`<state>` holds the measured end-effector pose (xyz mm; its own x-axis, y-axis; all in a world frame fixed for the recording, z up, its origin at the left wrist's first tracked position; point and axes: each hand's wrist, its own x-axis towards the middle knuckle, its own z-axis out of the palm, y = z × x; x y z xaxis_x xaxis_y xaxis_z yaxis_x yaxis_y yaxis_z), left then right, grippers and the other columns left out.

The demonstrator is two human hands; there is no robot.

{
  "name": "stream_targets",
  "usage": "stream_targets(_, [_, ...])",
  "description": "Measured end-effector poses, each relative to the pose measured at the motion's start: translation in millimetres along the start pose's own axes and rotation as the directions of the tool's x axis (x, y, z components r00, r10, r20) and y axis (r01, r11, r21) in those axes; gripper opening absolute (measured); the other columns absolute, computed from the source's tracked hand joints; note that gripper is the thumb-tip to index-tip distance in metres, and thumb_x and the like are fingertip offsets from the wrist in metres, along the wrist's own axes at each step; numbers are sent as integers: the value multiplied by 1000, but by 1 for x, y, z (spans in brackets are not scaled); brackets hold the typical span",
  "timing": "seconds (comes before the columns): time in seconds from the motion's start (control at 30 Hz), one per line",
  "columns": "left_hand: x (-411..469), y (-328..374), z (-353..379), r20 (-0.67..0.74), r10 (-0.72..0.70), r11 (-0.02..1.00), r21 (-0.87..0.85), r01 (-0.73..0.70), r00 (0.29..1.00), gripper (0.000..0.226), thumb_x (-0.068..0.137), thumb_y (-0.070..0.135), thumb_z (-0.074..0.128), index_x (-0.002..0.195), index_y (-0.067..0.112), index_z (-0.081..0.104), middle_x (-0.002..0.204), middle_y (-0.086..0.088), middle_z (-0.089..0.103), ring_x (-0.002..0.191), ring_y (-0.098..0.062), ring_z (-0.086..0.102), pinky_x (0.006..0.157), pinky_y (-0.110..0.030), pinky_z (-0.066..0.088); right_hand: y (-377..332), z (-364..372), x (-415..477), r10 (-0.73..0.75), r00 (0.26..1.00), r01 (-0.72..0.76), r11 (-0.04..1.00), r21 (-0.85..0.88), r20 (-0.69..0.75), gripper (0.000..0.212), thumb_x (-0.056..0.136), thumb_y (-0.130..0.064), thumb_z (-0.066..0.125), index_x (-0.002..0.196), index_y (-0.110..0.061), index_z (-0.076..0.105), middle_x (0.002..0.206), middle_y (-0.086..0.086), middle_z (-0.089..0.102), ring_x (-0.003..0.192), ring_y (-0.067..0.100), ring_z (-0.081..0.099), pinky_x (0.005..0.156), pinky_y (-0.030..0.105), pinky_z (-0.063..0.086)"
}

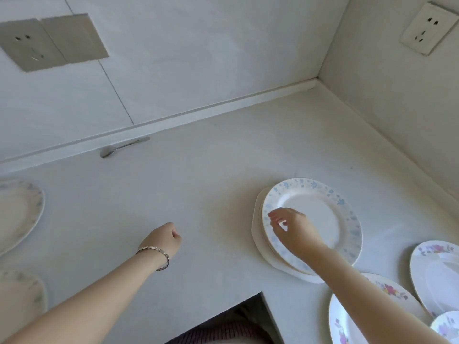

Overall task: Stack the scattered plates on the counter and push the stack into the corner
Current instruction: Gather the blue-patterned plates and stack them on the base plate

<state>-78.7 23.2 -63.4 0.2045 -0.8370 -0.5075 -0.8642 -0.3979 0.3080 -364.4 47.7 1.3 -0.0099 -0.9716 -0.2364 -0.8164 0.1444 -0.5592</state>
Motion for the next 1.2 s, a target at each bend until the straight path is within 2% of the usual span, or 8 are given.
stream_targets(0.1, [-3,-35,-19,-47,-38,999,-39,37,998,17,87,15,37,75,22,47,82,-4,68,78,-28,67,70,-32,52,-55,26,23,-69,950,104,990,-100,303,29,92,-19,45,116,-18,61,100,-2,62,88,14,55,85,23,42])
stream_targets(0.17, [-6,-64,-35,-80,-68,996,-56,64,994,17,87,15,36,77,22,48,75,0,64,74,-26,63,64,-30,46,-94,51,31,-95,891,200,960,-196,443,30,92,-24,45,119,-21,58,109,-2,62,101,17,57,90,25,42])
stream_targets(0.4, [-15,-214,-101,-182,-233,966,-156,206,955,15,88,15,39,78,21,48,89,-3,64,87,-27,62,76,-30,47,-226,173,29,-114,751,370,889,-271,650,34,92,-29,44,124,-22,52,130,2,55,119,22,52,97,34,41])
stream_targets(0.67, [-24,-373,-145,-174,-380,914,-221,340,908,11,89,16,44,81,22,48,90,-5,61,80,-23,51,75,-26,41,-353,313,-1,11,727,87,990,-107,686,45,93,-37,46,128,-9,49,127,10,58,119,25,53,98,31,41])
stream_targets(0.77, [-28,-405,-148,-142,-410,892,-266,365,901,16,86,16,45,72,21,49,84,-7,68,80,-28,63,74,-30,48,-373,350,-7,84,721,-81,996,-37,688,25,89,-33,54,80,-9,54,80,4,59,86,25,60,74,29,45])
stream_targets(0.87, [-29,-418,-153,-137,-408,890,-282,359,903,20,87,16,44,67,20,48,84,-10,71,84,-30,65,76,-32,49,-375,365,-6,148,773,-152,987,-46,617,38,83,-25,61,57,-16,36,58,-3,41,52,13,44,47,21,34])
stream_targets(1.03, [-27,-419,-149,-123,-357,908,-278,313,926,23,88,16,42,66,20,47,84,-9,71,83,-29,64,75,-33,49,-361,352,-5,117,767,-268,952,149,630,26,79,-16,68,64,-14,47,67,0,48,63,15,48,54,20,39])
stream_targets(1.2, [-14,-406,-149,-100,-275,943,-220,249,956,20,89,16,39,73,16,50,82,-10,71,81,-30,65,72,-33,49,-342,298,-4,61,853,-266,905,332,518,18,78,-10,69,67,-15,56,70,4,63,58,14,58,50,17,44])
